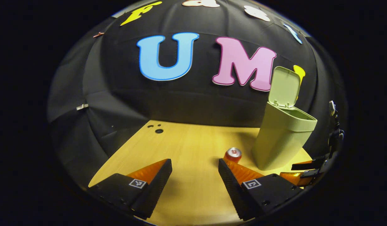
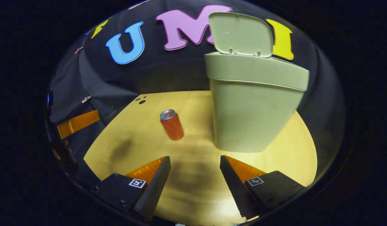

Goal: Press the lid of the desktop garbage bin to open it, pick up the crumpled paper on the desktop and throw it into the bin, then pick up the pop can on the desktop and drop it into the bin, and finally close the garbage bin lid.

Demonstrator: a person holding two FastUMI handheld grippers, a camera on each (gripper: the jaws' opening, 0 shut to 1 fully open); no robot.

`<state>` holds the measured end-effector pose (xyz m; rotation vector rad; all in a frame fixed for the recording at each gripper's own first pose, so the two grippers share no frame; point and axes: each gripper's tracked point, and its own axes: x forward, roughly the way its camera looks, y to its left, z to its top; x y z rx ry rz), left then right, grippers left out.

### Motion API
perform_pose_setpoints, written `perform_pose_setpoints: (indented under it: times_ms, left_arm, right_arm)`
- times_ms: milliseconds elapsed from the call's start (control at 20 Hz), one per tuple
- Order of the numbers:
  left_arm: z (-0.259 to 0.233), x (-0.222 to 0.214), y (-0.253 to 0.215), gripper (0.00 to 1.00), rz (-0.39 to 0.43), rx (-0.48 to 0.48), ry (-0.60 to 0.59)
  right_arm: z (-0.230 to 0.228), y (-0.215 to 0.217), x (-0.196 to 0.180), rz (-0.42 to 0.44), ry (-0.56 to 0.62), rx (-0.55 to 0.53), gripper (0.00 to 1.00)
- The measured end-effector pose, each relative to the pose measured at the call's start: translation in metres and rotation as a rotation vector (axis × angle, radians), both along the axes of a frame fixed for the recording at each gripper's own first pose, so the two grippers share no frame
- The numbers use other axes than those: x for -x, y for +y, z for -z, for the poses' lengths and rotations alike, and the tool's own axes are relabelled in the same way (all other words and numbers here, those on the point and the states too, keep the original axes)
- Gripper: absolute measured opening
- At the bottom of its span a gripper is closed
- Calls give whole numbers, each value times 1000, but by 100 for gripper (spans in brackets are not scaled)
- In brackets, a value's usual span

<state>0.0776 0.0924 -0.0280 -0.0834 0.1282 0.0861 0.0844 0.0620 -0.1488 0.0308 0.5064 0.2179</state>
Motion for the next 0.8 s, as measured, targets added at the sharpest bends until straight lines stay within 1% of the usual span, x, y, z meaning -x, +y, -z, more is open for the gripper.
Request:
perform_pose_setpoints:
  times_ms: [150,300,600,800]
  left_arm:
    - [18,19,26,96,-47,23,34]
    - [33,36,46,96,-82,28,60]
    - [57,62,74,96,-133,47,113]
    - [68,77,89,96,-169,54,139]
  right_arm:
    - [7,24,-12,-31,10,21,99]
    - [15,43,-29,-44,29,19,100]
    - [21,68,-66,-70,26,56,100]
    - [30,83,-92,-69,45,53,100]
